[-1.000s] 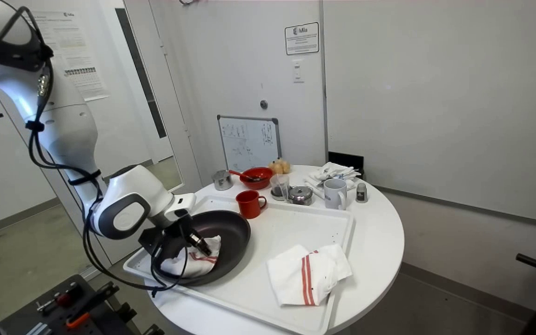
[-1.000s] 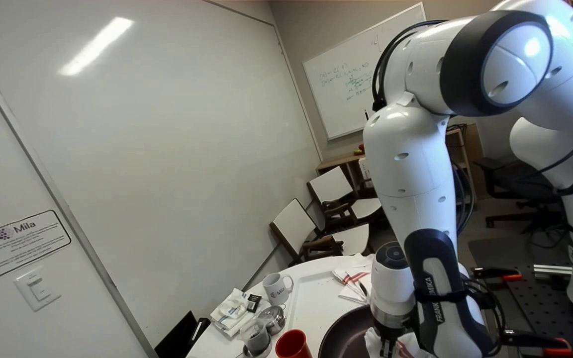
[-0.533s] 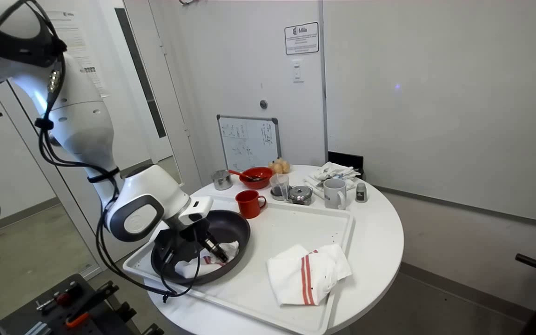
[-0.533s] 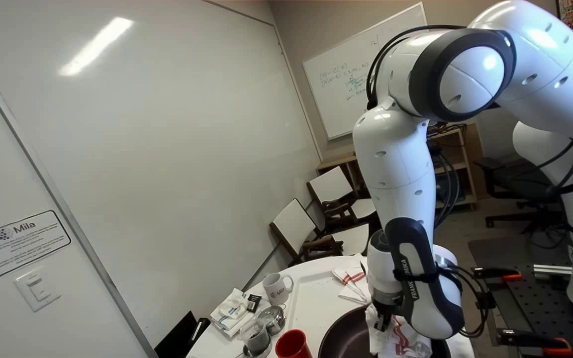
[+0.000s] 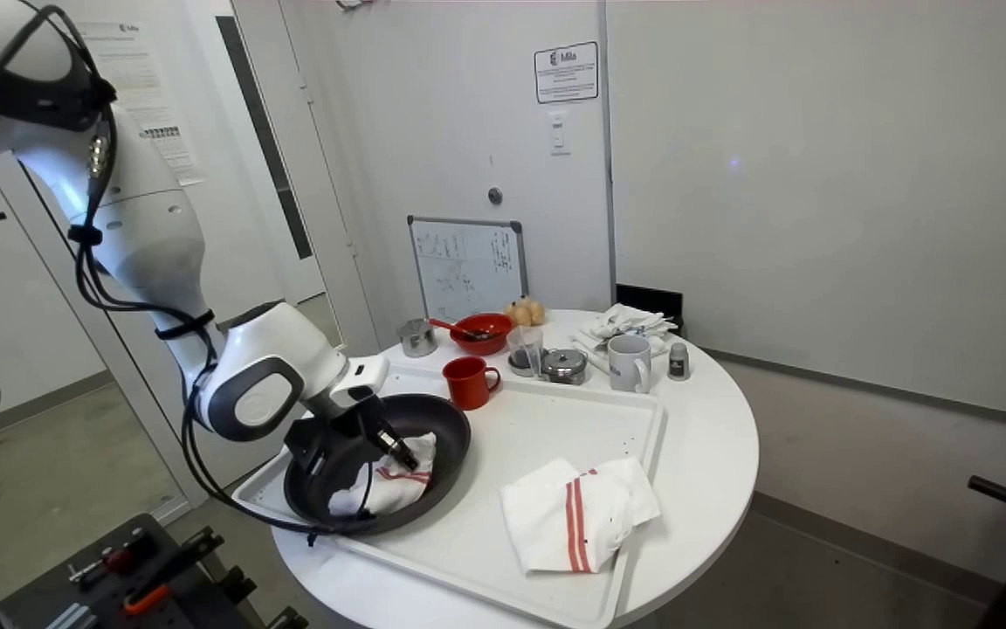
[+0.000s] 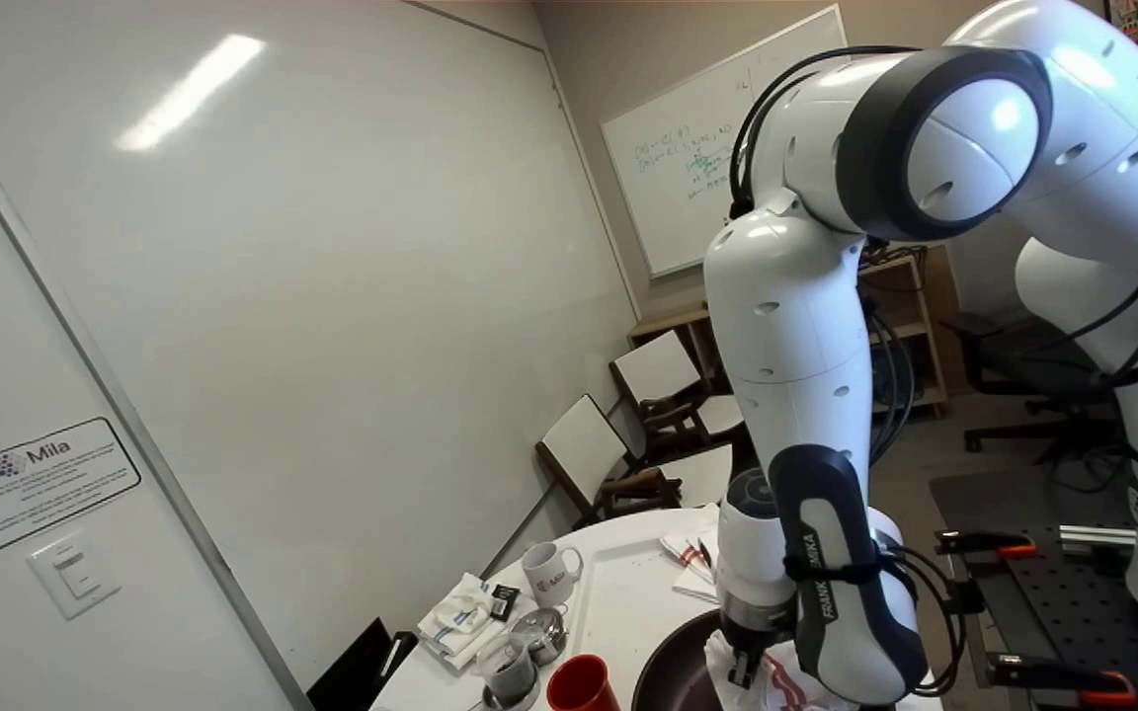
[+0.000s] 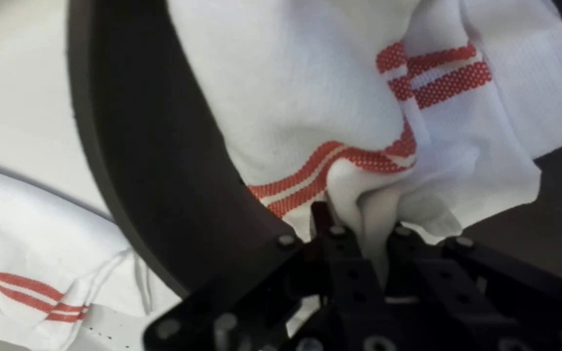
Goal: Wipe the pan with a towel
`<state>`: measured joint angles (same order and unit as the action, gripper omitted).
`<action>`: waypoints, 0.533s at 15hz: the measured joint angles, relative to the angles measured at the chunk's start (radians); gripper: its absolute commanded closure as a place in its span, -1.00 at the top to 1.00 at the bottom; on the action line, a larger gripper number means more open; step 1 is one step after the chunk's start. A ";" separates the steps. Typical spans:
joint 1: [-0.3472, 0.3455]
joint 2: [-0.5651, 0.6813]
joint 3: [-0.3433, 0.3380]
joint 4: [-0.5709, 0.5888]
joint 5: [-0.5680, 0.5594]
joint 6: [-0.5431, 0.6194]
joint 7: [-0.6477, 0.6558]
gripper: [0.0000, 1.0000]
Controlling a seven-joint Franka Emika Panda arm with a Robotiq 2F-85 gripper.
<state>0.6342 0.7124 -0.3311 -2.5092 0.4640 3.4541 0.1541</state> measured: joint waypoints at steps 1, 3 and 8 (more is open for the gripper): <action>0.023 0.004 0.002 0.011 0.000 0.000 0.000 -0.95; 0.074 0.015 0.007 0.033 -0.001 0.000 -0.001 -0.95; 0.156 0.033 0.034 0.086 -0.009 0.000 -0.008 -0.95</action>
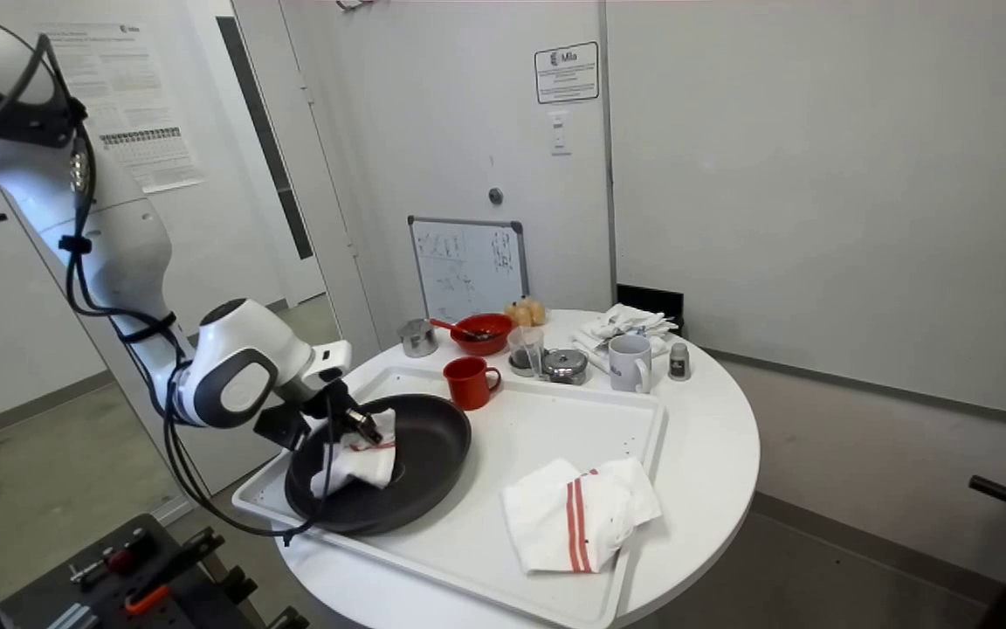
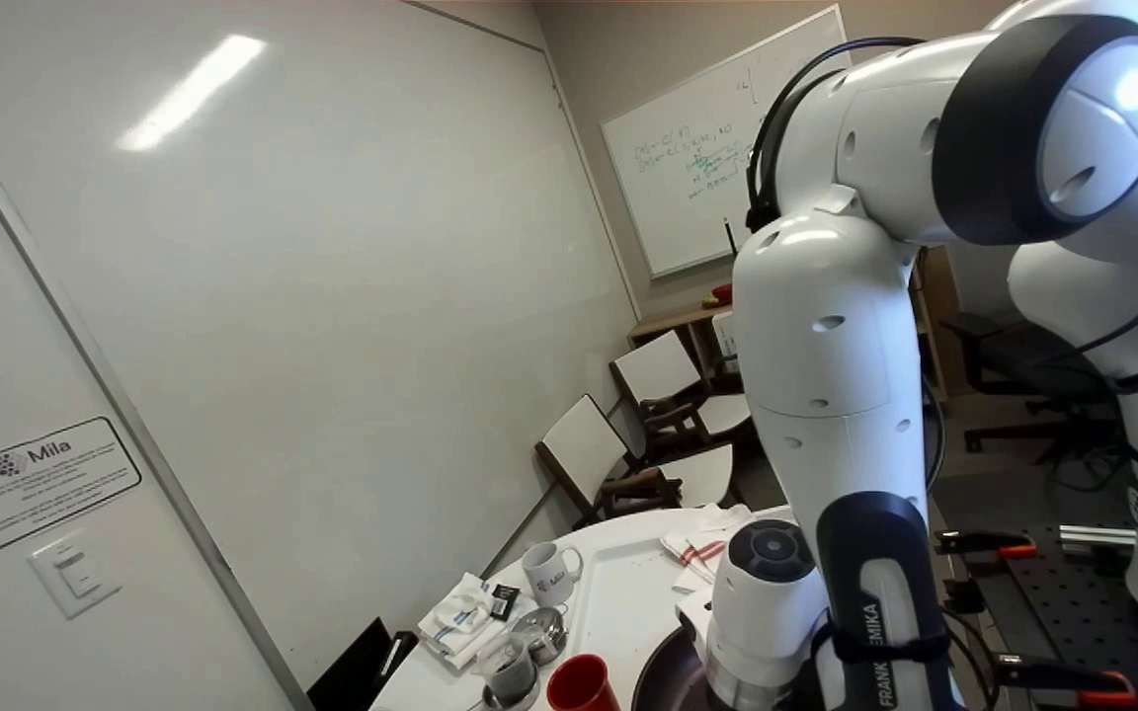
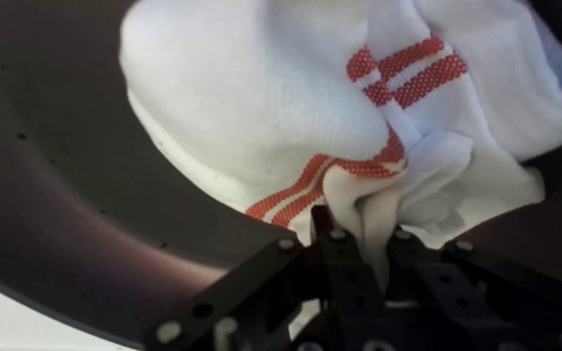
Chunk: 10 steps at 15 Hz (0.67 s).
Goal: Wipe the pan with a towel
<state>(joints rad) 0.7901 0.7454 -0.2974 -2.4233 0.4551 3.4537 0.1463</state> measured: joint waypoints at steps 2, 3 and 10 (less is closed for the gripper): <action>0.009 0.003 0.008 0.015 -0.003 0.000 -0.007 -0.95; 0.009 0.006 0.009 0.020 -0.003 0.000 -0.009 -0.95; -0.104 0.021 0.003 0.029 -0.003 -0.001 -0.009 -0.95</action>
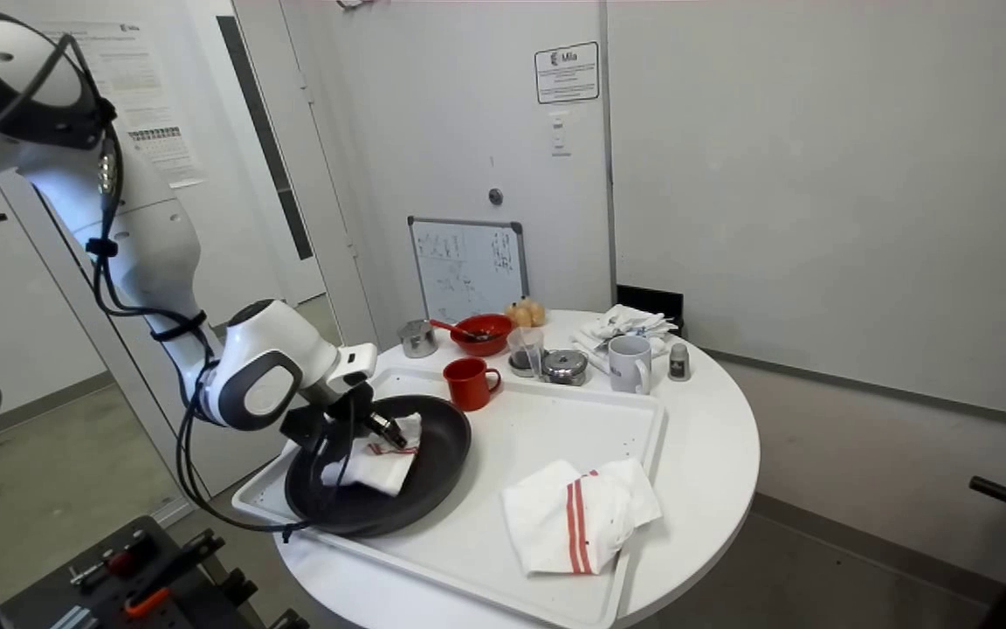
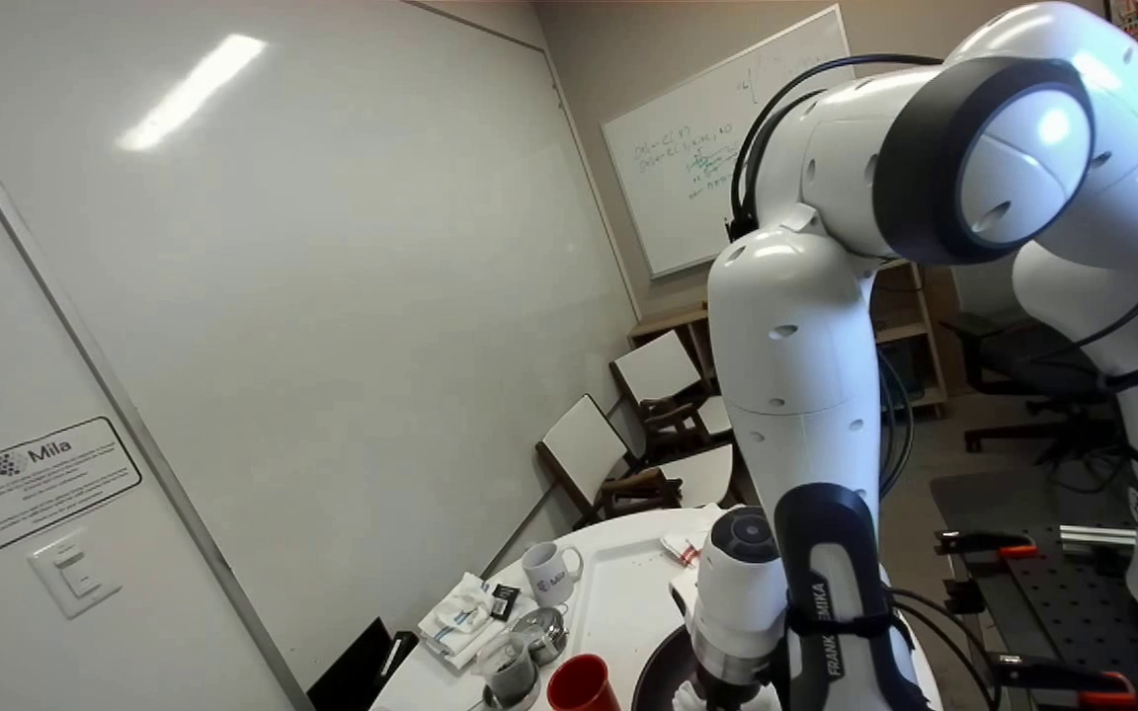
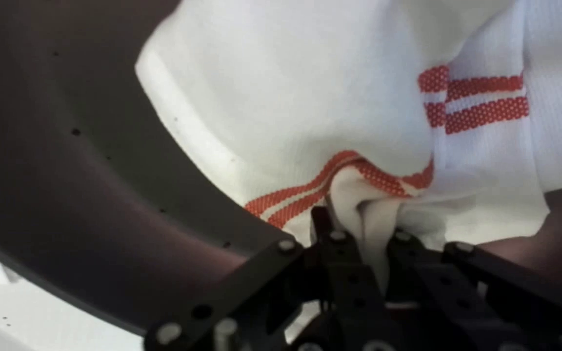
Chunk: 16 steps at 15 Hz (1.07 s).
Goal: Wipe the pan with a towel
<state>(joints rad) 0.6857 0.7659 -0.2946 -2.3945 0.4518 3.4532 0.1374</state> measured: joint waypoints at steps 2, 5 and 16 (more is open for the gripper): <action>-0.068 0.000 0.003 0.000 0.000 0.000 0.000 -0.95; -0.152 0.000 0.008 -0.001 0.000 0.000 0.000 -0.95; -0.045 -0.152 -0.121 -0.059 0.099 0.002 0.002 -0.95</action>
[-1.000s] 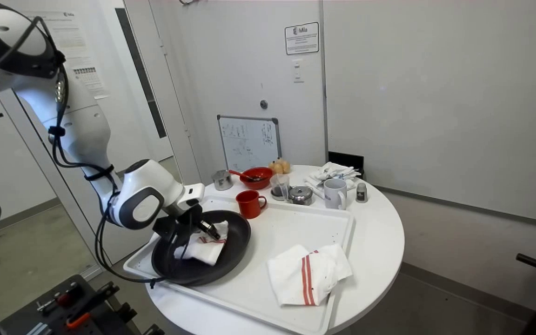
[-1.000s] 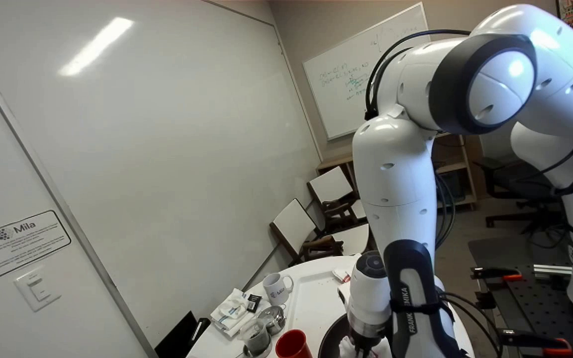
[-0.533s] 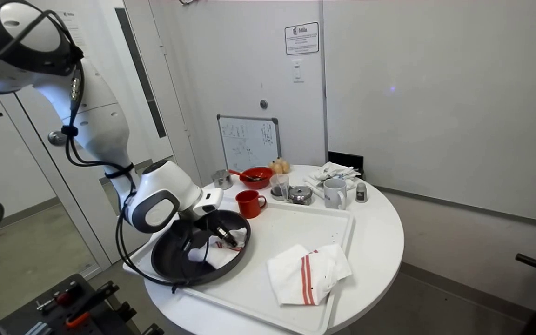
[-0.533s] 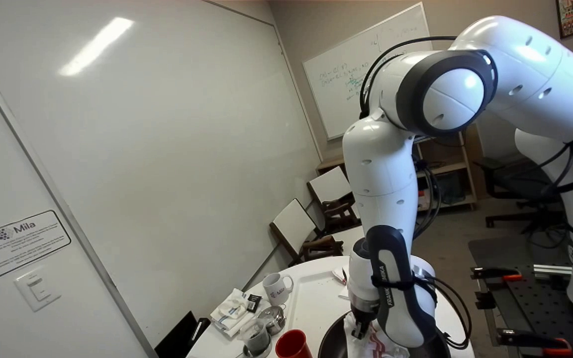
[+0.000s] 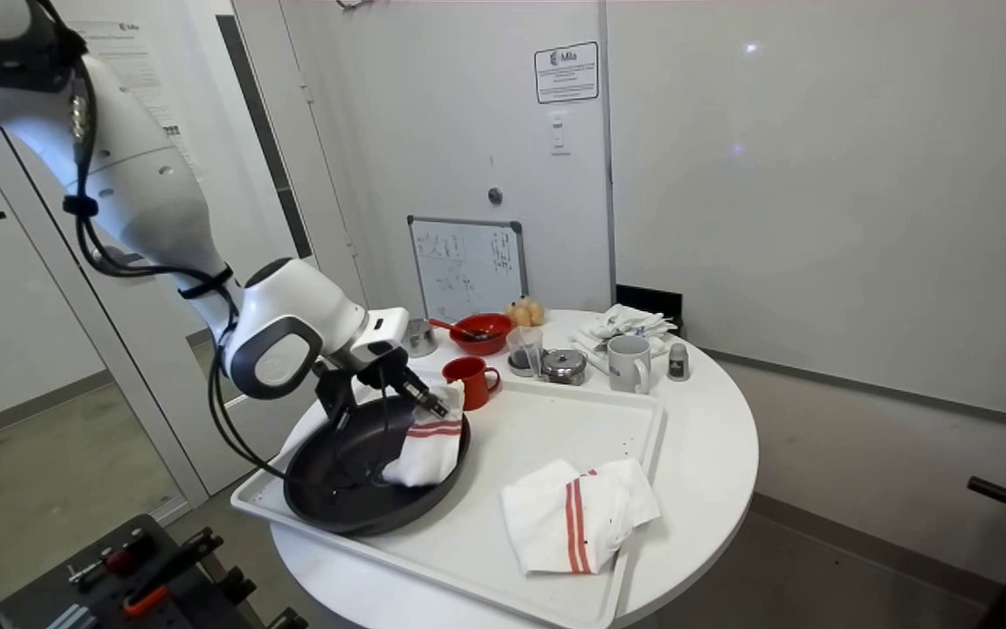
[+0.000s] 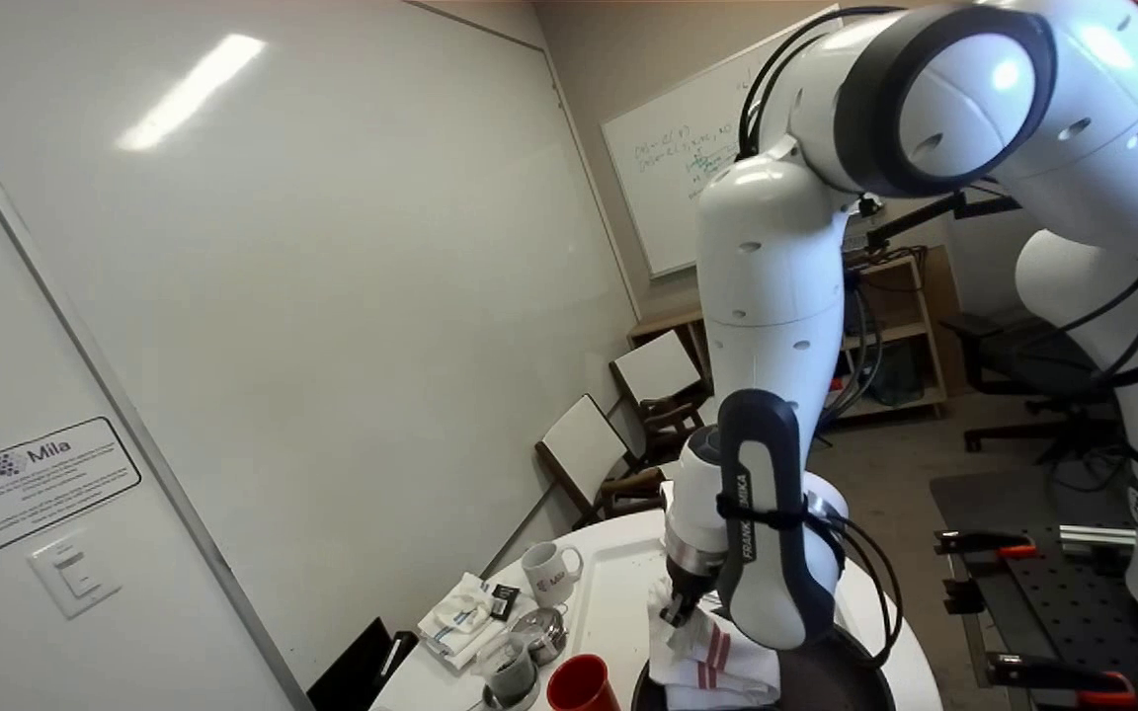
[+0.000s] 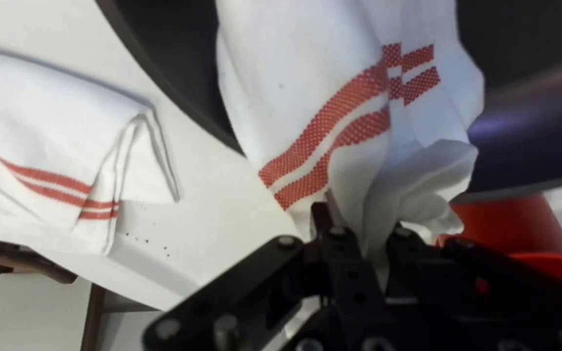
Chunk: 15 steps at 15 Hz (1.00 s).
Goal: Wipe the pan with a towel
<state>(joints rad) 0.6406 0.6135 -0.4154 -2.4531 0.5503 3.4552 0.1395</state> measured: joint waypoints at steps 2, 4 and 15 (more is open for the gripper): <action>0.102 -0.064 -0.099 -0.047 0.027 0.000 0.018 -0.95; 0.203 -0.120 -0.214 -0.098 0.049 -0.001 0.045 -0.95; 0.358 -0.406 -0.657 -0.338 0.040 -0.008 0.136 -0.95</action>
<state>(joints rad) 0.9986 0.2079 -1.0728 -2.7913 0.5901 3.4477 0.2750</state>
